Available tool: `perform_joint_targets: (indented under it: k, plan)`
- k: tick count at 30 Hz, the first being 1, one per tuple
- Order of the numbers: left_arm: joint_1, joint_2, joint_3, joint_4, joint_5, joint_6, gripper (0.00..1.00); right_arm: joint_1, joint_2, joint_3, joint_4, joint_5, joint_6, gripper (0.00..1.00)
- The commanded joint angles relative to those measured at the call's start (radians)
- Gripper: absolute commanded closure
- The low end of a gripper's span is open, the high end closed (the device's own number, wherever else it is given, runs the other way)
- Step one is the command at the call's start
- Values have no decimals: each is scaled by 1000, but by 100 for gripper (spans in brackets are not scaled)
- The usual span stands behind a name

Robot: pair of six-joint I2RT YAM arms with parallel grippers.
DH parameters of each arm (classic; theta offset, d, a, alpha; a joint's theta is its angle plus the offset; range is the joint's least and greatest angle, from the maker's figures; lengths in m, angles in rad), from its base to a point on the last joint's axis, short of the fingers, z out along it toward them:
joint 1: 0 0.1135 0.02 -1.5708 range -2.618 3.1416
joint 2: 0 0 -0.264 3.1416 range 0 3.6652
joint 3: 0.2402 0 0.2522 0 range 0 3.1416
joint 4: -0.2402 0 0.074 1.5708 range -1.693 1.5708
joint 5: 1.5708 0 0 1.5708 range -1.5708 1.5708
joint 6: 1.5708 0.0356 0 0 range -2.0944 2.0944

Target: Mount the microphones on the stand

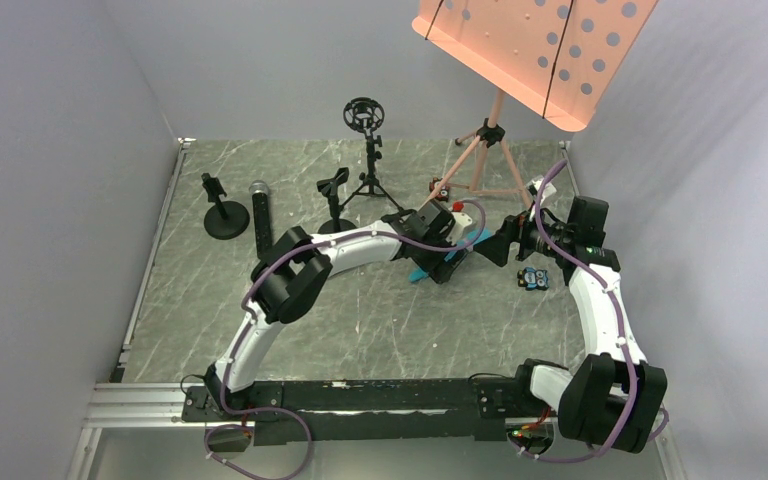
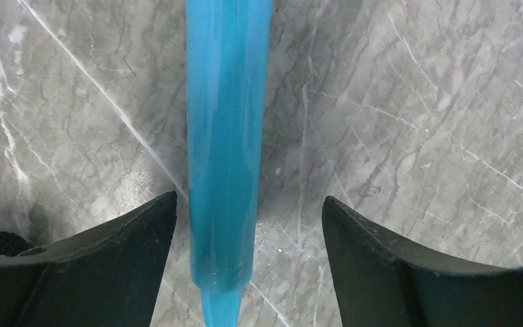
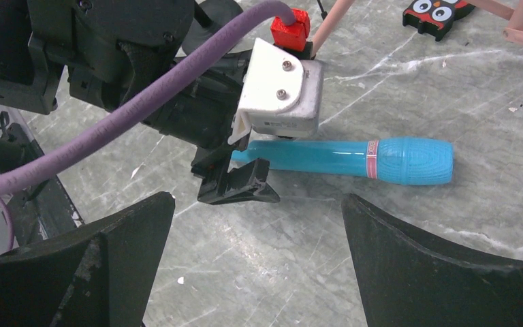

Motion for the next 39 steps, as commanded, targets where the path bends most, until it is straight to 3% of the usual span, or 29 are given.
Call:
perform_joint_targets:
  k: [1, 7, 13, 18, 27, 33, 39]
  plan:
    - [-9, -68, -13, 39, -54, 15, 17, -6, -1, 12, 41, -25, 5, 0]
    - [-8, -248, -120, 60, -82, 37, 15, -6, -5, 14, 37, -27, -1, 0]
    - [-5, -632, -492, 157, -135, 21, 12, -7, -22, 14, 33, -36, -4, 0]
    - [18, -906, -785, 201, -235, -86, 5, -6, -31, 18, 30, -48, -4, 0]
    - [337, -1272, -1085, 213, -262, -292, 1, -5, -34, 12, 36, -64, 6, 0]
    - [583, -1230, -1072, 177, -284, -317, 1, -4, -36, 11, 39, -65, 8, 0]
    - [678, -951, -879, 97, -346, -334, 1, -4, -30, 9, 39, -67, 8, 0]
